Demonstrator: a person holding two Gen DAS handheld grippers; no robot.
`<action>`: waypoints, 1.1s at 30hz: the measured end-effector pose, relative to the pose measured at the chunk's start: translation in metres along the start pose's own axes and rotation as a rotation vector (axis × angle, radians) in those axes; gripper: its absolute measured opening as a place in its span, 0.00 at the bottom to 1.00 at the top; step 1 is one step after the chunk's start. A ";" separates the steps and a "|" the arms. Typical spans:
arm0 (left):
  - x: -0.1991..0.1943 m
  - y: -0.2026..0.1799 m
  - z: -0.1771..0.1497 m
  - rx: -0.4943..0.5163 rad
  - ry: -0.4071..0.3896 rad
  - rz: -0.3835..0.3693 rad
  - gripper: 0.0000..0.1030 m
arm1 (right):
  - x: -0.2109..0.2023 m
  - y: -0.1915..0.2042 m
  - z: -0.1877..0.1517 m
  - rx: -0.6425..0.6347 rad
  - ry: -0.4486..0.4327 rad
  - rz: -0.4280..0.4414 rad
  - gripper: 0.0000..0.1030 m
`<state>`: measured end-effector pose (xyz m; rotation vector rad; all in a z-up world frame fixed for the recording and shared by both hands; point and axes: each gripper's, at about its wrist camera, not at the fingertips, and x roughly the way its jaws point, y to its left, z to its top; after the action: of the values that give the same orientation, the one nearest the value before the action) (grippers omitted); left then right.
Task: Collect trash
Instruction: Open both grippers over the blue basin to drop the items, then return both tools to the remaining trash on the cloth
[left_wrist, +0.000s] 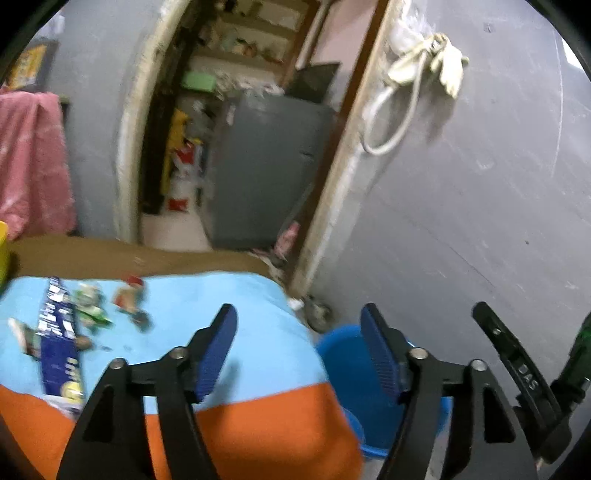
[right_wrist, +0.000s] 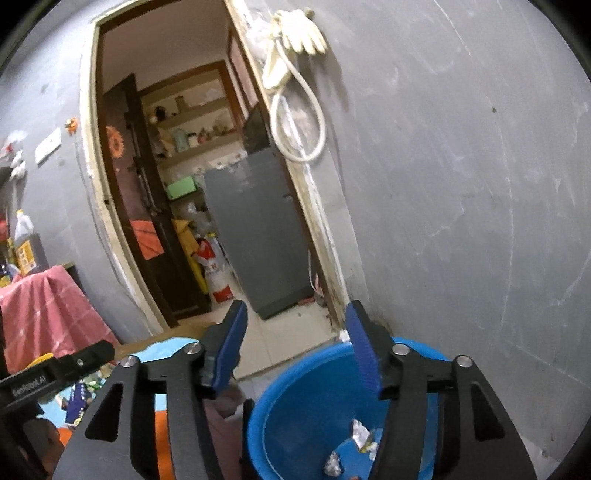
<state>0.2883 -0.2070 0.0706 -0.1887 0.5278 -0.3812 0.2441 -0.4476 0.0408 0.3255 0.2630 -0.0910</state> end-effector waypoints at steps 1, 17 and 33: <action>-0.006 0.005 0.001 -0.005 -0.021 0.018 0.75 | -0.001 0.005 0.000 -0.010 -0.012 0.006 0.68; -0.076 0.072 -0.003 0.005 -0.248 0.251 0.96 | -0.024 0.088 -0.006 -0.180 -0.234 0.198 1.00; -0.136 0.136 -0.010 0.017 -0.356 0.377 0.96 | -0.036 0.173 -0.031 -0.334 -0.353 0.326 1.00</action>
<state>0.2161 -0.0287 0.0867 -0.1328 0.2003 0.0187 0.2242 -0.2725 0.0750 0.0141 -0.1279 0.2152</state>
